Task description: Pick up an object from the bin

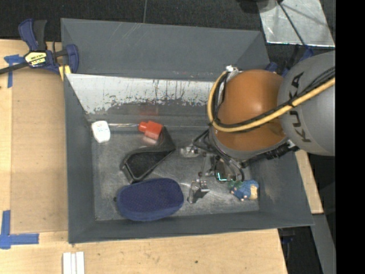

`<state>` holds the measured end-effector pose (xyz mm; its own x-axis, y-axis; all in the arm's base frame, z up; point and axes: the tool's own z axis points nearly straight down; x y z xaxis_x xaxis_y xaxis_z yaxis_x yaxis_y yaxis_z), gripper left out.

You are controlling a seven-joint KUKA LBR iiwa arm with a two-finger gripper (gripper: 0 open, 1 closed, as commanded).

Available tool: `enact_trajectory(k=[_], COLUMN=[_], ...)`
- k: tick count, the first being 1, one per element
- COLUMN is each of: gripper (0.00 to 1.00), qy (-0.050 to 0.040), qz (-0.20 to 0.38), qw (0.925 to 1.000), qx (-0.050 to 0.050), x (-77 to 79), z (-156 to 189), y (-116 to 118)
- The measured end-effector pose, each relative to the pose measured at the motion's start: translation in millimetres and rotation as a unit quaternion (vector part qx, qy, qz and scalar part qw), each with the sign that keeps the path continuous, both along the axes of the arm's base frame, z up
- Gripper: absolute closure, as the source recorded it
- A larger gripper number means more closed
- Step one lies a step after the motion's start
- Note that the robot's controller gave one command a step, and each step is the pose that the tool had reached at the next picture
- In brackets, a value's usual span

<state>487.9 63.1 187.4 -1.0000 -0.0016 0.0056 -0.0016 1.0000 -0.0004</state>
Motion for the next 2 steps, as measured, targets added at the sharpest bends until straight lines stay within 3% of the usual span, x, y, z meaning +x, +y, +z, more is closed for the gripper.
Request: enact_trajectory(k=[1, 2], gripper=[0.0, 0.0], qy=[-0.0063, -0.0056], qz=[0.128, 0.209], qw=[0.9918, 0.9779], qx=[-0.002, 0.001], x=[3.6, -1.9], z=[-112, -87], y=[74, 58])
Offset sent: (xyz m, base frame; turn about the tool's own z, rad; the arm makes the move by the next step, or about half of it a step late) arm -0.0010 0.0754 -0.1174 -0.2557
